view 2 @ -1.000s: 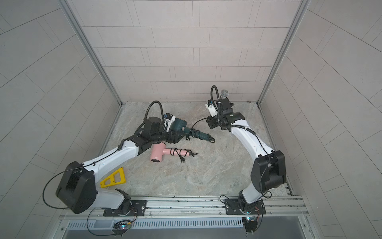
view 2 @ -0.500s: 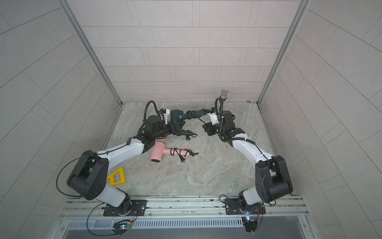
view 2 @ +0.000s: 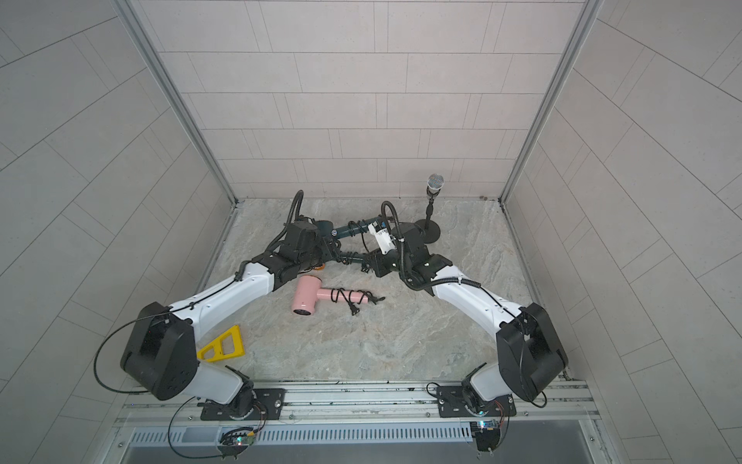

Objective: Wrap the cord around the hair dryer
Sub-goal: Wrap the power cord around the hair dryer.

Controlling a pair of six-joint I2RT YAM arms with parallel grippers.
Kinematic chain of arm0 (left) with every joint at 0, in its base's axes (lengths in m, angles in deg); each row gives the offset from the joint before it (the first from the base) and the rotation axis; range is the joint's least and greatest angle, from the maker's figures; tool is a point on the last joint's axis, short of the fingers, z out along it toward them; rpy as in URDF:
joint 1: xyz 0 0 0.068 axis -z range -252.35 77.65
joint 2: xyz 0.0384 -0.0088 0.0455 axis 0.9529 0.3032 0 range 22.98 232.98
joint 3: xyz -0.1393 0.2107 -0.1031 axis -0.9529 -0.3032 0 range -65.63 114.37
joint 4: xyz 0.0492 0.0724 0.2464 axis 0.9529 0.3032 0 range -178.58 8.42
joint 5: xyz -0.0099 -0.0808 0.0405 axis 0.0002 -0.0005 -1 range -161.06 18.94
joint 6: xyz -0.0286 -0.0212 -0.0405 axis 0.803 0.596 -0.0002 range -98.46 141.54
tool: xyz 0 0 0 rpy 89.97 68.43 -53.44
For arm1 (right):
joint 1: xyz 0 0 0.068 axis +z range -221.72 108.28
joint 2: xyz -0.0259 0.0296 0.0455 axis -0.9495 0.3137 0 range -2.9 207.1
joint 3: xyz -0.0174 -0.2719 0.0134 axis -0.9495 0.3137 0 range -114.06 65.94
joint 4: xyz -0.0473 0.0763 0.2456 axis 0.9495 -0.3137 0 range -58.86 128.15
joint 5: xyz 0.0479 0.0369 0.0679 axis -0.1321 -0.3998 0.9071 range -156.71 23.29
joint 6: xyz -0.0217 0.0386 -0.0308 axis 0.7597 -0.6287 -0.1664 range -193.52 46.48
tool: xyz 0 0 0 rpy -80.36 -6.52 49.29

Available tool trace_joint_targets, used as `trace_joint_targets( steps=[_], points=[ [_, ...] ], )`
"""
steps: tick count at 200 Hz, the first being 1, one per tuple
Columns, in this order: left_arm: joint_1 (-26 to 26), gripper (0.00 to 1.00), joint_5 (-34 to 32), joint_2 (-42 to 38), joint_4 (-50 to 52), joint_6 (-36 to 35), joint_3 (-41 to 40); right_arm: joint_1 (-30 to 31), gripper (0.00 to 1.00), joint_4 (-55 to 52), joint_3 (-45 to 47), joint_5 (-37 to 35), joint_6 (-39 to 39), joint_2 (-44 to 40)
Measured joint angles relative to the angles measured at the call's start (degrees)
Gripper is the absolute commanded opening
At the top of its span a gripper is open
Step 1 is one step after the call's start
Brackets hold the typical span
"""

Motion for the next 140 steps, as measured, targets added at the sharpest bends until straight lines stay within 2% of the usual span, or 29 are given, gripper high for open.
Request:
trace_joint_targets(
  steps=[40,68,98,140],
  points=[
    [4.2,0.0,-13.4,-0.1,9.6,-8.8,6.2,1.1,0.0,-13.7,-11.8,-1.7,3.5,3.8],
    [5.7,0.0,-16.9,0.7,14.6,-16.7,9.5,1.2,0.0,-26.5,-22.1,-4.0,9.2,6.9],
    [6.0,0.0,-11.9,0.8,18.1,-25.9,11.1,0.4,0.0,-39.2,-29.4,-6.6,16.5,8.4],
    [5.3,0.0,3.8,0.6,25.7,-35.4,13.4,-2.1,0.0,-48.3,-28.0,-4.5,27.5,5.6]
  ],
)
